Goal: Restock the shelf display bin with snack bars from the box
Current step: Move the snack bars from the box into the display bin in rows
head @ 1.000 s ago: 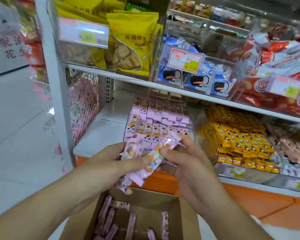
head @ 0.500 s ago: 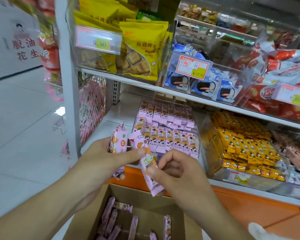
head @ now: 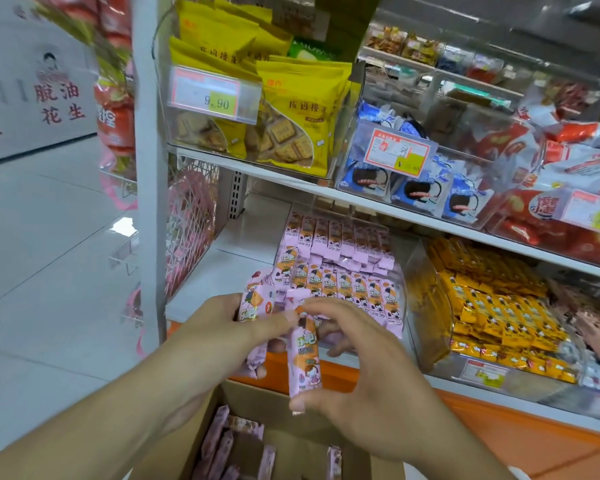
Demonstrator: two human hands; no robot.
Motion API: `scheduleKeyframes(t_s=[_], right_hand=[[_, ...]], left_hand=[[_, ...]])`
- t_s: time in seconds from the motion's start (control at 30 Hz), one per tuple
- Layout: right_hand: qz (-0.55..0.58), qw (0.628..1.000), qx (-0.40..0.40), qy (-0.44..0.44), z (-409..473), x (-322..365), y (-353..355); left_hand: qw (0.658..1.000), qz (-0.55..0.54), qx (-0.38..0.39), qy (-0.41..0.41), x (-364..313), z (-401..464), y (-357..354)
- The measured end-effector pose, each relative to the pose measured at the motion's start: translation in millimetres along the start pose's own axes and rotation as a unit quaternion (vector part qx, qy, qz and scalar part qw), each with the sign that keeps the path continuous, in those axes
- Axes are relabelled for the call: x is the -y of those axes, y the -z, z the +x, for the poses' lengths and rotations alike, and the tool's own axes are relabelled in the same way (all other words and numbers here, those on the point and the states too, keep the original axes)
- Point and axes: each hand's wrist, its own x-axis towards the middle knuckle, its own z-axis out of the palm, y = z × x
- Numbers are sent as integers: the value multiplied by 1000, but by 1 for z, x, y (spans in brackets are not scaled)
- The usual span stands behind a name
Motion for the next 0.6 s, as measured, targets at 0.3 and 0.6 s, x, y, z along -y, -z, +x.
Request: scheduleKeyframes(t_s=[0.3, 0.6], right_hand=[[-49, 991, -50, -118, 102, -36, 7], [-53, 994, -13, -96, 132, -61, -5]], left_hand=[[988, -105, -92, 72, -4, 36, 9], [995, -79, -5, 65, -3, 26, 6]])
